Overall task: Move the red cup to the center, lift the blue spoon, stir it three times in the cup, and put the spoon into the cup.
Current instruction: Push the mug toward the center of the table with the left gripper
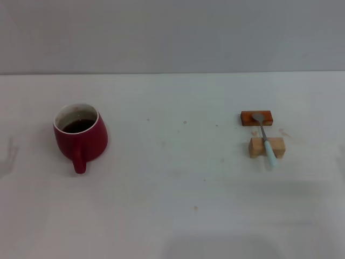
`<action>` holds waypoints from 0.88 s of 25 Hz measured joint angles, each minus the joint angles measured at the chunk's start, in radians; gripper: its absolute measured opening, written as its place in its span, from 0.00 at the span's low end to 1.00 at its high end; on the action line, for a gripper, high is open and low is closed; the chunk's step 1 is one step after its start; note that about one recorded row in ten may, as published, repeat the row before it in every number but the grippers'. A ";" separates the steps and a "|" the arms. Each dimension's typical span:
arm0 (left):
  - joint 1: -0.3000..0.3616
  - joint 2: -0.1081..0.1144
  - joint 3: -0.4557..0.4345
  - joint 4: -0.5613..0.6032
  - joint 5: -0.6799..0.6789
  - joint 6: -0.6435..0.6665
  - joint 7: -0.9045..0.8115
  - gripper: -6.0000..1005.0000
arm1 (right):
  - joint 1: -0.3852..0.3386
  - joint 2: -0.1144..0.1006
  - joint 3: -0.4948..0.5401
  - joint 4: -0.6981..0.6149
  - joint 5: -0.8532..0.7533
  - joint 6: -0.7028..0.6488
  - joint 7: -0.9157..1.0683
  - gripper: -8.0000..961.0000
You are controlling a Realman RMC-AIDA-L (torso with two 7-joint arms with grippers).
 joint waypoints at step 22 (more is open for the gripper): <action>-0.002 0.001 -0.017 0.007 -0.015 -0.034 0.069 0.68 | 0.001 0.000 0.000 -0.001 0.003 0.000 0.000 0.86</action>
